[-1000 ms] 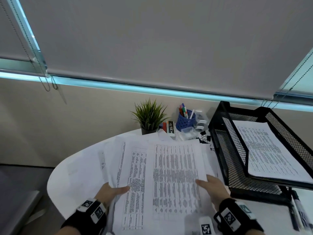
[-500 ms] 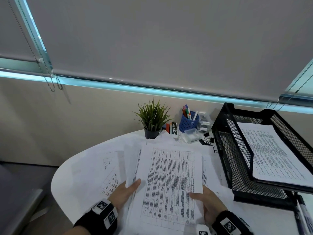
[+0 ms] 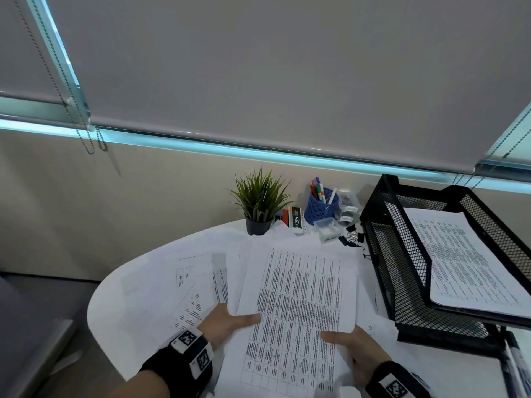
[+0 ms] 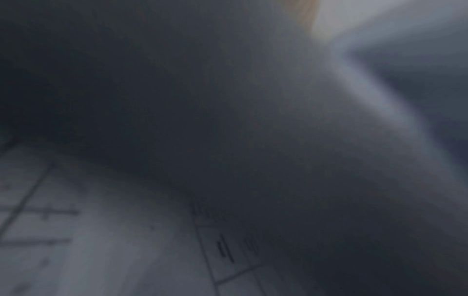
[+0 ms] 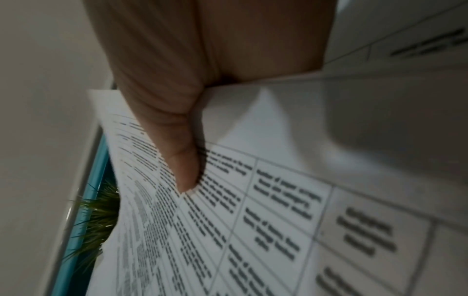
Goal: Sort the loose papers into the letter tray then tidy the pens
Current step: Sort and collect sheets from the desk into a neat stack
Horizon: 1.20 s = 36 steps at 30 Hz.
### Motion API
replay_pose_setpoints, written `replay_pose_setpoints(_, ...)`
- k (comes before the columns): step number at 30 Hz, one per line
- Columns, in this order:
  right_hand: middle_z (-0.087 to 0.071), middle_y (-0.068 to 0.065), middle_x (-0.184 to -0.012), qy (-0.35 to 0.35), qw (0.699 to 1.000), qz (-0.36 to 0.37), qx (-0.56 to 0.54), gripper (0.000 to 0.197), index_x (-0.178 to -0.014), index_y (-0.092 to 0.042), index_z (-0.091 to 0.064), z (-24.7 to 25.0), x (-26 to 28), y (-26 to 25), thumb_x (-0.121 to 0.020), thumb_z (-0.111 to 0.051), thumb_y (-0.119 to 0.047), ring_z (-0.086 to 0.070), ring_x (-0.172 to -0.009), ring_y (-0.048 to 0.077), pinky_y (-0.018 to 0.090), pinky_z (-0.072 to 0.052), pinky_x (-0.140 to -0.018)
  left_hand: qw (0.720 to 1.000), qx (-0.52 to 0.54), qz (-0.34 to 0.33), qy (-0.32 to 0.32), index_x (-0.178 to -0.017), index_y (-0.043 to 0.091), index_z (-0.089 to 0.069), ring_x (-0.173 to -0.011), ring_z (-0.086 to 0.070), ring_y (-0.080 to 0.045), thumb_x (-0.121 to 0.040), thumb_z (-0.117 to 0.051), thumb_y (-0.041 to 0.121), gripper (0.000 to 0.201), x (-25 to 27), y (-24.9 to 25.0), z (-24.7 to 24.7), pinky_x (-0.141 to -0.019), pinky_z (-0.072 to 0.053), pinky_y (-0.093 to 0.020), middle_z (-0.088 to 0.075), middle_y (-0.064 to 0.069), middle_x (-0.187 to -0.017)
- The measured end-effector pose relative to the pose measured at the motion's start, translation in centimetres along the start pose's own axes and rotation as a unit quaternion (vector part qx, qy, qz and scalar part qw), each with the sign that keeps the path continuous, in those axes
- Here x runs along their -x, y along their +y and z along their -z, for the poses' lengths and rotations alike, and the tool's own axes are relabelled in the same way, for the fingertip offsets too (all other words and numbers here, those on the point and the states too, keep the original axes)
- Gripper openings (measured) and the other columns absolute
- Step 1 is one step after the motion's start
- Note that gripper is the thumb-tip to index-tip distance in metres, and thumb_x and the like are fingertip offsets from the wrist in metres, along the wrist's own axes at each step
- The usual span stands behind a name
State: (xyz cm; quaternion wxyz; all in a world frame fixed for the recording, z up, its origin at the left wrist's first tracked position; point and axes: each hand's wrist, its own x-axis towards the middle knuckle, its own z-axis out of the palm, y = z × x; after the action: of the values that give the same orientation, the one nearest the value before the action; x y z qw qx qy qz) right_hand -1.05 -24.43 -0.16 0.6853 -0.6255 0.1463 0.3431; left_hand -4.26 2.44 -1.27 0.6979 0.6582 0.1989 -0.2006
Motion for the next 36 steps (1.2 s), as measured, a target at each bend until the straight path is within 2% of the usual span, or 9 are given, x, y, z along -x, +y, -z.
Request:
replay_pose_setpoints(2, -0.071, 0.004, -0.11, 0.011, 0.999, 0.033, -0.012, 0.071, -0.118, -0.014, -0.061, -0.3, 0.2, -0.5, -0.052, -0.086, -0.006, -0.061, -0.108, 0.032, 0.055, -0.044, -0.092, 1.0, -0.006, -0.028, -0.011, -0.097, 0.018, -0.068, -0.088, -0.069, -0.005, -0.029, -0.09, 0.048, 0.078, 0.1, 0.7, 0.2, -0.072, -0.054, -0.018, -0.074, 0.003, -0.096)
replay_pose_setpoints(6, -0.072, 0.008, -0.108, 0.026, 0.992, 0.121, -0.019, 0.074, -0.11, -0.009, -0.064, -0.7, 0.7, -2.8, -0.041, -0.092, -0.013, -0.069, -0.097, 0.025, 0.041, -0.05, -0.084, 0.997, 0.008, -0.073, 0.02, -0.104, 0.011, -0.067, -0.098, -0.067, -0.016, -0.063, -0.083, 0.009, 0.044, 0.2, 3.1, 0.5, -0.098, -0.048, -0.04, -0.072, -0.006, -0.106)
replay_pose_setpoints(12, -0.07, -0.001, -0.11, 0.12, 0.962, 0.211, 0.123, 0.103, -0.119, -0.016, -0.053, -0.9, 0.6, -6.8, -0.032, -0.092, -0.056, -0.065, -0.104, 0.022, 0.048, -0.048, -0.097, 0.984, -0.014, -0.175, 0.019, -0.109, 0.018, -0.064, -0.099, -0.067, -0.015, -0.052, -0.089, 0.017, 0.062, 0.6, 7.7, 1.0, -0.093, -0.05, -0.034, -0.072, -0.002, -0.104)
replay_pose_setpoints(15, -0.073, 0.001, -0.098, 0.097, 0.956, 0.254, 0.112, 0.069, -0.106, -0.011, -0.061, -2.3, 2.1, -8.4, -0.05, -0.092, -0.037, -0.069, -0.094, 0.021, 0.048, -0.048, -0.098, 0.974, 0.008, -0.226, 0.006, -0.11, 0.018, -0.065, -0.1, -0.068, -0.015, -0.047, -0.089, 0.024, 0.068, 1.4, 8.9, 0.7, -0.09, -0.051, -0.035, -0.072, -0.001, -0.105)
replay_pose_setpoints(18, -0.065, 0.0, -0.072, 0.096, 0.951, 0.284, 0.079, 0.029, -0.08, -0.018, -0.054, -3.4, 3.8, -8.9, -0.071, -0.077, -0.003, -0.062, -0.075, 0.01, 0.031, -0.043, -0.093, 0.971, 0.025, -0.235, 0.02, -0.107, 0.02, -0.066, -0.096, -0.069, -0.012, -0.05, -0.089, 0.023, 0.062, 1.7, 8.9, 0.3, -0.085, -0.052, -0.032, -0.073, 0.001, -0.102)
replay_pose_setpoints(24, -0.075, -0.004, -0.095, 0.09, 0.955, 0.28, 0.044, 0.056, -0.1, -0.018, -0.064, -2.5, 2.3, -6.9, -0.051, -0.089, -0.027, -0.069, -0.094, 0.019, 0.047, -0.048, -0.096, 0.98, 0.031, -0.196, 0.011, -0.091, 0.017, -0.07, -0.083, -0.071, -0.008, -0.051, -0.086, 0.027, 0.044, 1.1, 7.0, 0.1, -0.073, -0.056, -0.019, -0.075, 0.003, -0.088)
replay_pose_setpoints(27, -0.074, 0.0, -0.101, 0.094, 0.958, 0.267, 0.035, 0.09, -0.111, -0.013, -0.062, -2.6, 1.7, -6.5, -0.035, -0.092, -0.052, -0.068, -0.1, 0.021, 0.05, -0.046, -0.098, 0.98, 0.053, -0.194, 0.01, -0.094, 0.013, -0.071, -0.09, -0.071, -0.018, -0.03, -0.093, 0.042, 0.074, 0.4, 6.3, -0.2, -0.076, -0.056, -0.027, -0.075, -0.004, -0.093)
replay_pose_setpoints(31, -0.075, 0.0, -0.095, 0.096, 0.943, 0.319, -0.006, 0.087, -0.095, -0.018, -0.067, -2.7, 1.8, -7.3, -0.021, -0.091, -0.055, -0.071, -0.088, 0.014, 0.037, -0.051, -0.084, 0.968, 0.111, -0.226, -0.003, -0.088, 0.018, -0.074, -0.09, -0.071, -0.019, -0.021, -0.093, 0.042, 0.074, 0.3, 7.4, -0.9, -0.075, -0.054, -0.03, -0.074, -0.008, -0.096)
replay_pose_setpoints(36, -0.075, 0.002, -0.092, 0.108, 0.929, 0.351, 0.041, 0.083, -0.095, -0.017, -0.068, -2.2, 2.7, -8.1, -0.029, -0.083, -0.067, -0.071, -0.086, 0.014, 0.035, -0.051, -0.083, 0.966, 0.066, -0.25, -0.006, -0.087, 0.021, -0.074, -0.091, -0.07, -0.02, -0.029, -0.091, 0.041, 0.064, 0.7, 8.7, -0.6, -0.072, -0.057, -0.025, -0.074, -0.006, -0.097)
